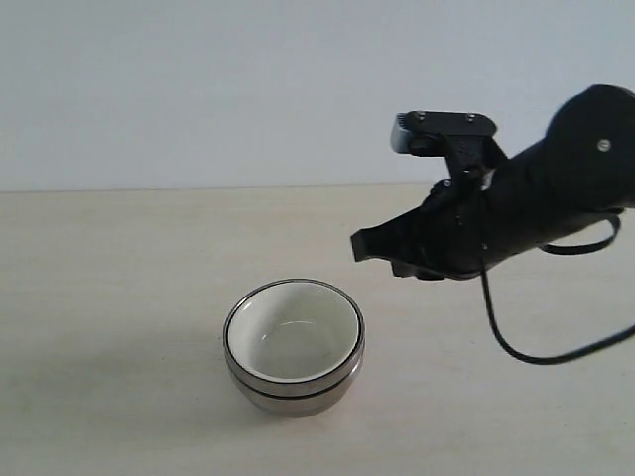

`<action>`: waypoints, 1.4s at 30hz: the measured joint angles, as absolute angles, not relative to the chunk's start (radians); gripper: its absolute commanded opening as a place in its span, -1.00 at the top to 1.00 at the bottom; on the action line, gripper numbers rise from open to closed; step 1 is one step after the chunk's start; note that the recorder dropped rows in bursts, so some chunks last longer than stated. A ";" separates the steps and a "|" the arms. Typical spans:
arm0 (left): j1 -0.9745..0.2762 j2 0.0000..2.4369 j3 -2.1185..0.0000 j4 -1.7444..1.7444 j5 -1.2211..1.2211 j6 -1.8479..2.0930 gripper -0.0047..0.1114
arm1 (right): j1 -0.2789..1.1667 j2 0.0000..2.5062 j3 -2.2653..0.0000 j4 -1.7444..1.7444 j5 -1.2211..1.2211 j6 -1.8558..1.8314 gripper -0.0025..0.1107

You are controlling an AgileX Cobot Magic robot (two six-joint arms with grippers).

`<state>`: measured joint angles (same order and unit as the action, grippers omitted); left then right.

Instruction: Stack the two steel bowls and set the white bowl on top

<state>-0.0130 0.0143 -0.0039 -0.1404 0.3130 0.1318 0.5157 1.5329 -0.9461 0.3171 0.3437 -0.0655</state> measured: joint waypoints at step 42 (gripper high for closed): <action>-0.013 0.014 -0.004 -0.140 0.313 0.132 0.85 | 0.498 0.802 -0.203 0.331 -0.053 0.198 0.96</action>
